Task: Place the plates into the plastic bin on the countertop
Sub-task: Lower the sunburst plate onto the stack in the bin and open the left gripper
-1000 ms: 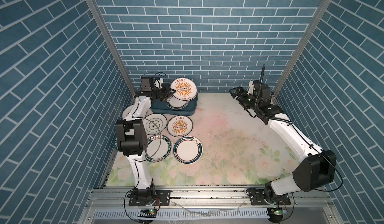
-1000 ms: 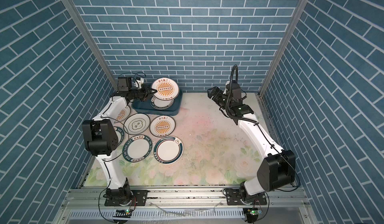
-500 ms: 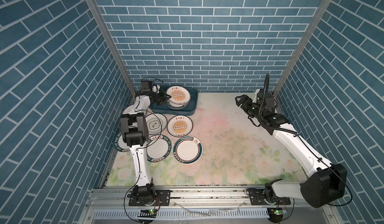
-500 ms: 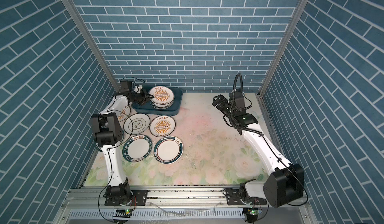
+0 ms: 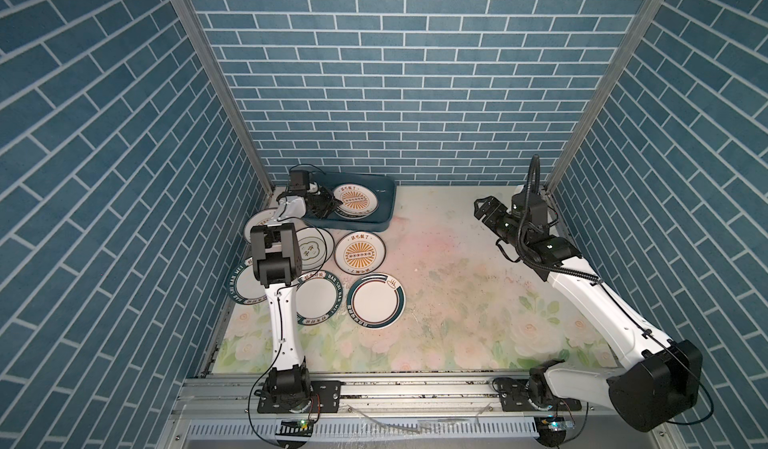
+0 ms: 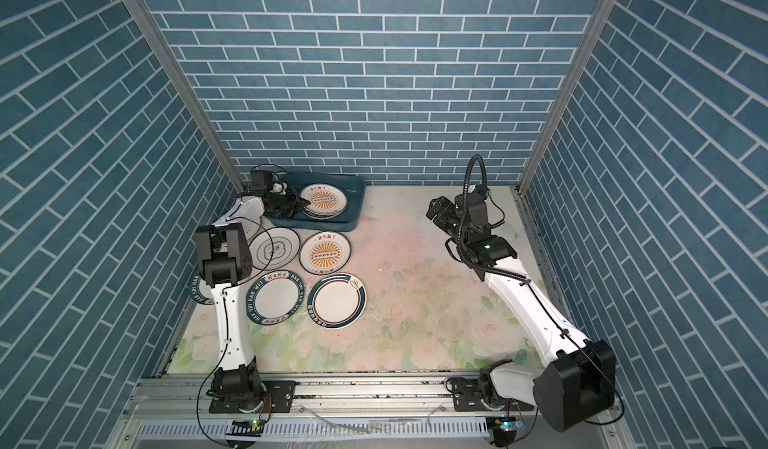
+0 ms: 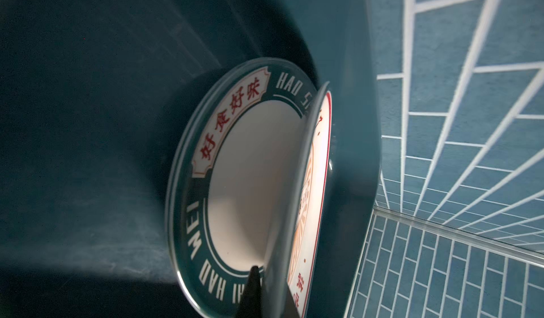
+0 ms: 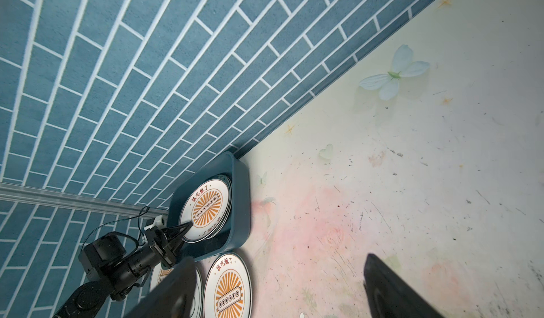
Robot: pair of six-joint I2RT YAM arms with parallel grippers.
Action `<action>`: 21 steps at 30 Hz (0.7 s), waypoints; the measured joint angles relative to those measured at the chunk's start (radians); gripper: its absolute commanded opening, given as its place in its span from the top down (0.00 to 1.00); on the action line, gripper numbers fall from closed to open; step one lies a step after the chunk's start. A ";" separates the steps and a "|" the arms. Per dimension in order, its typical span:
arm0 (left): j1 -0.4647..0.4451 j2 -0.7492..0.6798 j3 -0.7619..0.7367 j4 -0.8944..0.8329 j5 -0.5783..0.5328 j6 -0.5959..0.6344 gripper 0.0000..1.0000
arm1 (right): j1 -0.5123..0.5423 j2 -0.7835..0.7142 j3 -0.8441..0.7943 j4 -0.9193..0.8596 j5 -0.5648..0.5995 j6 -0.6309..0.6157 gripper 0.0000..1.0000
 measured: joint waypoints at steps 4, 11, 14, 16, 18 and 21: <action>0.000 0.010 0.034 0.000 -0.006 -0.009 0.95 | 0.003 0.000 0.000 0.000 0.016 0.000 0.12; -0.001 0.029 0.076 0.007 -0.006 -0.014 0.67 | 0.006 0.001 0.000 0.000 0.032 0.000 0.12; -0.001 0.031 0.081 0.000 -0.007 -0.011 0.58 | 0.006 0.002 0.000 0.000 0.036 0.000 0.12; -0.002 0.037 0.098 -0.013 -0.008 -0.006 0.54 | 0.006 0.005 0.000 0.000 0.038 0.000 0.12; -0.003 0.044 0.118 -0.031 -0.009 0.004 0.46 | 0.006 0.010 0.000 0.000 0.040 0.000 0.12; -0.005 0.045 0.137 -0.070 -0.016 0.026 0.33 | 0.006 0.018 0.000 0.000 0.042 0.000 0.12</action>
